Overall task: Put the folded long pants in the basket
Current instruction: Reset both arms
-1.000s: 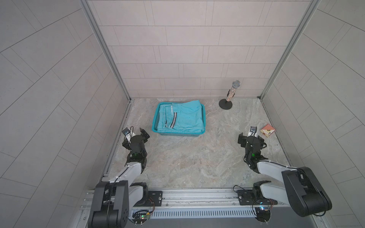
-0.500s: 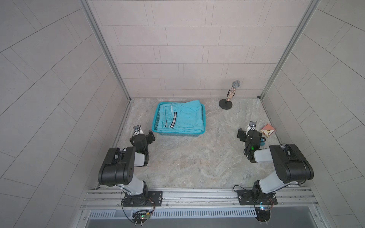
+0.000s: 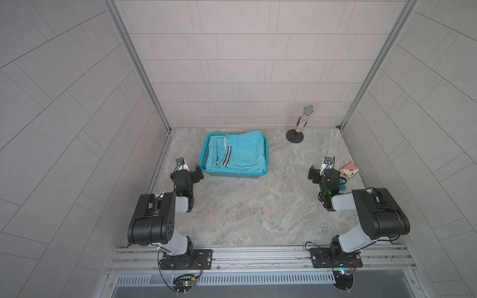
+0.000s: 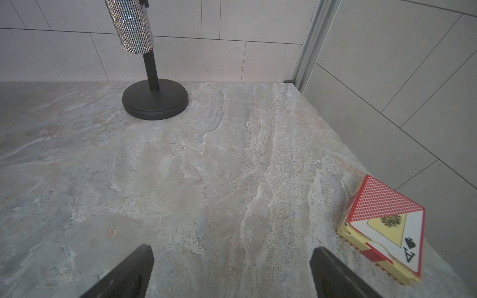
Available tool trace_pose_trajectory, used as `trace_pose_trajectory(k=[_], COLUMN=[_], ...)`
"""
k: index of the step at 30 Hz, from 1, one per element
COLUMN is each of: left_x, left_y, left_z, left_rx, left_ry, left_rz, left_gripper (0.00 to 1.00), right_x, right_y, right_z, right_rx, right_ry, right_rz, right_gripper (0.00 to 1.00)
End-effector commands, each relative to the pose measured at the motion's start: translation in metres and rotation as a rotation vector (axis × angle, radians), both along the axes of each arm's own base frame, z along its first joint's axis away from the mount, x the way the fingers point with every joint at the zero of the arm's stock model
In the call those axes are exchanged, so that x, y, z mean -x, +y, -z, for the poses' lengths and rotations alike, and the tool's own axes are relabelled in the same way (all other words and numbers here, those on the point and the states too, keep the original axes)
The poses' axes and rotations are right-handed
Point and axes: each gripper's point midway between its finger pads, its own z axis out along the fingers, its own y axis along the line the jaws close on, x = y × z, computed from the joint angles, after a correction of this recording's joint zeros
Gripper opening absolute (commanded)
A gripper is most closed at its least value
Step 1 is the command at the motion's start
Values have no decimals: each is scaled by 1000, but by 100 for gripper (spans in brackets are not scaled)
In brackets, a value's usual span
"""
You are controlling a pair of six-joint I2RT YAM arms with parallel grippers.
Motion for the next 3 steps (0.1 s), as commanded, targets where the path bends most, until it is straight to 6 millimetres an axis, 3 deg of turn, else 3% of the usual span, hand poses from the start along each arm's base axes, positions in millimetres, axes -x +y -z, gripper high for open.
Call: trace_pose_trajectory(k=[1, 3], left_x=[3, 3], left_y=[-12, -12], left_z=[5, 4], left_rx=[0, -1], left_ry=[17, 15], left_rz=[59, 59], left_gripper=[100, 100], right_x=[-3, -2], right_y=[2, 2], right_z=[-3, -2], right_rx=[13, 10], right_ry=[-18, 3], right_rz=[-12, -11], right_gripper=[100, 100])
